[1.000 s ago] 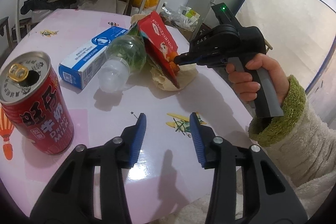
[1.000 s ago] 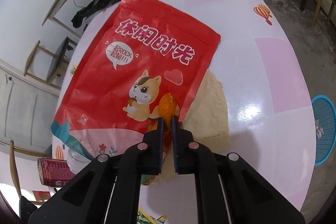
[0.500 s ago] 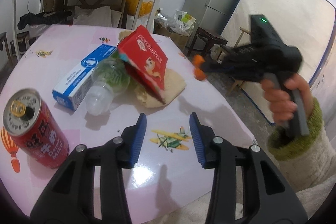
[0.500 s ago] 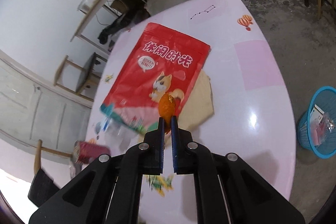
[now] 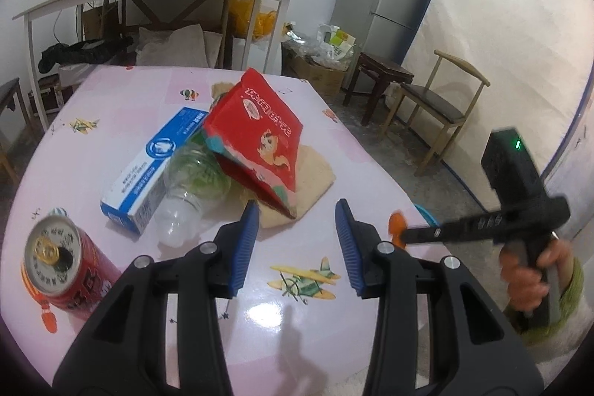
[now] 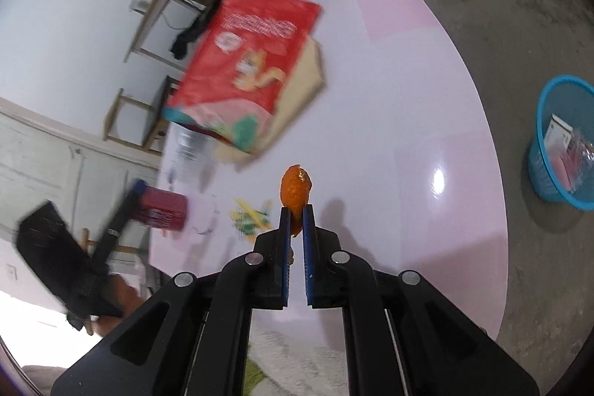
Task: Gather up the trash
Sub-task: 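Grasp the red snack bag with the left gripper while the right gripper holds the orange snack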
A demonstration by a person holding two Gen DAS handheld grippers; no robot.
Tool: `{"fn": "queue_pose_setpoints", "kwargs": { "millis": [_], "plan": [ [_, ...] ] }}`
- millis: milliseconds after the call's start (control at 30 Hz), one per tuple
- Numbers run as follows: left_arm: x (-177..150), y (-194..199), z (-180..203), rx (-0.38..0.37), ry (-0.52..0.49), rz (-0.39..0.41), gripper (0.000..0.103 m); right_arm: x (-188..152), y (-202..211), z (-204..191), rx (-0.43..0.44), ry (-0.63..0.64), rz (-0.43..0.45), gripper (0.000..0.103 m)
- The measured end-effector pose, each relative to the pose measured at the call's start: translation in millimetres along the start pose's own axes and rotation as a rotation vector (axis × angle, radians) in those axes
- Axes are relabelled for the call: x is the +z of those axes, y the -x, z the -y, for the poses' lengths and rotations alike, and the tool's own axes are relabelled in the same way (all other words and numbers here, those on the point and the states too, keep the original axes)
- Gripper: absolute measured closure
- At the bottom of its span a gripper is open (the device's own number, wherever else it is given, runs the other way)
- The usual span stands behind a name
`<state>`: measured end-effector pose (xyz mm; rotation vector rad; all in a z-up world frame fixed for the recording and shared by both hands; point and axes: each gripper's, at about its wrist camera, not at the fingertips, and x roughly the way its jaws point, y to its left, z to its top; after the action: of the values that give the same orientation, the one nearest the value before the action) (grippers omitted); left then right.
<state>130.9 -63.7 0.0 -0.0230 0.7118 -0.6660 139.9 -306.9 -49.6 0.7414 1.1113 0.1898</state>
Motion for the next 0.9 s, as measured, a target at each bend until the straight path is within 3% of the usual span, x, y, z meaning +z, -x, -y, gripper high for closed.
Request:
{"fn": "queue_pose_setpoints", "kwargs": {
  "millis": [100,367,533,700,800,900],
  "plan": [
    [9,-1,0,0.041,-0.001,0.008,0.062,-1,-11,3,-0.058,0.024,0.010,0.096],
    [54,-21,-17,0.167,0.063,-0.001,0.051,2,-21,10,-0.028,0.040,0.022,0.096],
    [83,-58,-45,0.123,0.202,-0.073,0.049,3,-21,17,0.010,0.026,0.023,0.096],
    [95,-101,-69,0.130,0.302,-0.173,0.049,5,-20,23,0.032,0.012,0.030,0.096],
    [91,-111,-73,0.149,0.305,-0.193,0.056,5,-19,25,0.042,0.005,0.031,0.096],
    [87,-110,-69,0.141,0.286,-0.189,0.078,5,-19,28,0.048,0.000,0.033,0.096]
  ]
}}
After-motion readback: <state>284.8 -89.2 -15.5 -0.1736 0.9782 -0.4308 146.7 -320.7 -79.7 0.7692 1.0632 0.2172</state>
